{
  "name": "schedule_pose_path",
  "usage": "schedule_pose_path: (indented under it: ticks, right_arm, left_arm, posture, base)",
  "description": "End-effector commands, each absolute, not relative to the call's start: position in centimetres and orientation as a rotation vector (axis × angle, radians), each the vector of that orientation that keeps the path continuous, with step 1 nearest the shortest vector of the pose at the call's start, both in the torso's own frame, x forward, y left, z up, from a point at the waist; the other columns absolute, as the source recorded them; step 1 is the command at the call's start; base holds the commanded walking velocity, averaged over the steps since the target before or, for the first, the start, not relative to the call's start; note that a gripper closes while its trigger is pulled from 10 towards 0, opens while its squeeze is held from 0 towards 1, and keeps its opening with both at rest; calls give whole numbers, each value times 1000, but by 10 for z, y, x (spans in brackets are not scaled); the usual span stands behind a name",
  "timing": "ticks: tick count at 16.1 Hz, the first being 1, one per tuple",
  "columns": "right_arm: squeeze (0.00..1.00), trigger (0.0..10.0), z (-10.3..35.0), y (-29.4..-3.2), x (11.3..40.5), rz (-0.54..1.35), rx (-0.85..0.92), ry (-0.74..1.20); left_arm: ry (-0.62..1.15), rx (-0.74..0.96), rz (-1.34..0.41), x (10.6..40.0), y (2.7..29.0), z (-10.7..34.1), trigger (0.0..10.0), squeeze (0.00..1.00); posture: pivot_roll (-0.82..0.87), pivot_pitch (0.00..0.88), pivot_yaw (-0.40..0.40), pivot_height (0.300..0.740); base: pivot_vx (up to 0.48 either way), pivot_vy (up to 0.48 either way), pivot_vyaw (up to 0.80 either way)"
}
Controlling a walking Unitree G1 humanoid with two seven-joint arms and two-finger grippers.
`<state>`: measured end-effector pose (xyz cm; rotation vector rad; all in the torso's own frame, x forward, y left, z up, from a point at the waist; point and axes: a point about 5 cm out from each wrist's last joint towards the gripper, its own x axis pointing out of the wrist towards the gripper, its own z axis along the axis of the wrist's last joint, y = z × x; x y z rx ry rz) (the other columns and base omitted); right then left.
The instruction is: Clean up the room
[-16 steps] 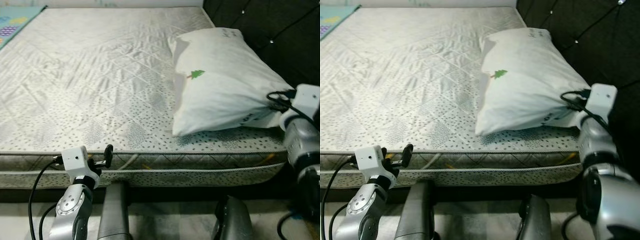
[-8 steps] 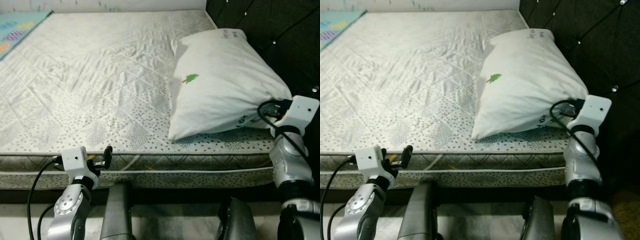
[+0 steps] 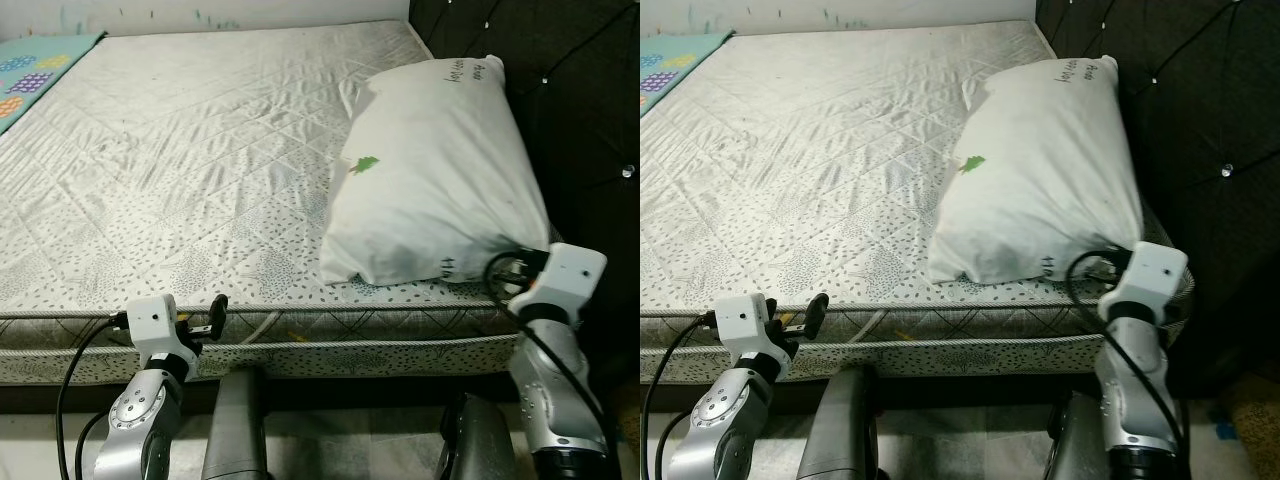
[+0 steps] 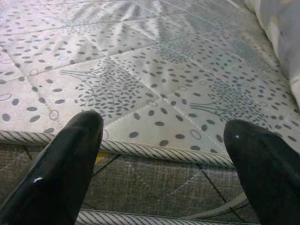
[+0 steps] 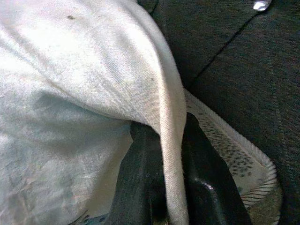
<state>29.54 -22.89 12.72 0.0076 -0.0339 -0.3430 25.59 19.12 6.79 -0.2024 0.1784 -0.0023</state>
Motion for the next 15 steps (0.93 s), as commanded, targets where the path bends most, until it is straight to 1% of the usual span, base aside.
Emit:
schedule_pose_path:
  ticks: [1, 3, 4, 5, 7, 8, 9, 10, 11, 13, 14, 15]
  right_arm:
    - [0, 0, 126, -224, 297, -331, 14, -16]
    - [0, 0, 134, -220, 316, -285, 20, -9]
    - [0, 0, 150, -214, 339, -225, 45, -35]
    - [0, 0, 158, -205, 352, -167, 73, -37]
    - [0, 0, 171, -192, 368, -86, 95, -38]
    - [0, 0, 176, -191, 375, -67, 107, -29]
    - [0, 0, 193, -202, 392, -80, 106, -18]
    - [0, 0, 199, -207, 396, -85, 103, -15]
    - [0, 0, 216, -225, 404, -141, 100, -31]
    - [0, 0, 249, -259, 406, -235, 86, -61]
    - [0, 0, 253, -264, 406, -257, 98, -64]
    - [0, 0, 262, -280, 402, -319, 99, -78]
  left_arm:
    - [179, -194, -6, 256, 192, 69, 10000, 0]
    - [179, -199, -3, 257, 191, 69, 10000, 0]
    - [177, -204, -1, 259, 189, 69, 10000, 0]
    - [172, -208, 3, 259, 189, 70, 10000, 0]
    - [165, -209, 13, 259, 188, 70, 10000, 0]
    - [162, -211, 19, 260, 188, 70, 10000, 0]
    - [154, -215, 32, 259, 189, 71, 10000, 0]
    - [153, -216, 36, 259, 189, 71, 10000, 0]
    - [151, -219, 41, 259, 189, 71, 10000, 0]
    - [149, -223, 50, 259, 189, 71, 10000, 0]
    - [148, -224, 50, 260, 189, 71, 10000, 0]
    - [148, -225, 49, 260, 188, 71, 10000, 0]
  posture:
    - [-37, 31, 58, 479]
    - [-36, 28, 53, 479]
    - [-34, 24, 40, 479]
    - [-30, 20, 31, 479]
    - [-24, 18, 23, 479]
    - [-17, 16, 14, 479]
    - [-12, 16, 2, 479]
    - [-11, 15, -2, 479]
    - [-7, 14, -8, 479]
    - [-5, 13, -12, 479]
    - [-6, 12, -13, 479]
    - [-8, 11, -16, 479]
  base:
    - [0, 0, 0]
    - [0, 0, 0]
    - [0, 0, 0]
    - [0, 0, 0]
    - [0, 0, 0]
    - [0, 0, 0]
    - [0, 0, 0]
    - [0, 0, 0]
    - [0, 0, 0]
    - [0, 0, 0]
    - [0, 0, 0]
    - [0, 0, 0]
